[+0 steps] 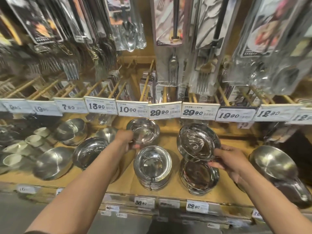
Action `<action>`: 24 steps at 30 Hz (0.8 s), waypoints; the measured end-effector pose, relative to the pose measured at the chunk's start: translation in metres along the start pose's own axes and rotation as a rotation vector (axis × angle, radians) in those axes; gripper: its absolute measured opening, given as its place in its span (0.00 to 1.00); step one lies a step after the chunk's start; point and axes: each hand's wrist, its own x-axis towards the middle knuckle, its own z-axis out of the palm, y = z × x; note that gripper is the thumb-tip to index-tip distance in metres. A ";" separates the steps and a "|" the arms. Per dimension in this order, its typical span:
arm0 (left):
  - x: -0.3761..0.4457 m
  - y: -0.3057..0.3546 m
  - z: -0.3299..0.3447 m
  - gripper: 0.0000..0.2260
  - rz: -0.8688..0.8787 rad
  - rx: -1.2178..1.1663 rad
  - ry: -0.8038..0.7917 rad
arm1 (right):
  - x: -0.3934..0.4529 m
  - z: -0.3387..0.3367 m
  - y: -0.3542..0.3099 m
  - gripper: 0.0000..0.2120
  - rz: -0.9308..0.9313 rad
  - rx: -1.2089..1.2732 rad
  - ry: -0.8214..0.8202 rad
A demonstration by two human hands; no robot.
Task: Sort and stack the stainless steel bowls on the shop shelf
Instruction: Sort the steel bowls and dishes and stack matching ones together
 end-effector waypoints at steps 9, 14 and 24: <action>-0.067 0.007 -0.018 0.16 -0.036 -0.013 -0.110 | -0.027 -0.013 0.003 0.10 -0.037 -0.019 0.022; -0.083 0.001 -0.022 0.29 -0.035 -0.027 -0.219 | -0.052 -0.015 0.014 0.08 0.013 0.018 0.060; -0.085 -0.039 -0.016 0.14 -0.043 -0.028 -0.192 | -0.091 -0.018 0.017 0.14 0.040 -0.031 0.082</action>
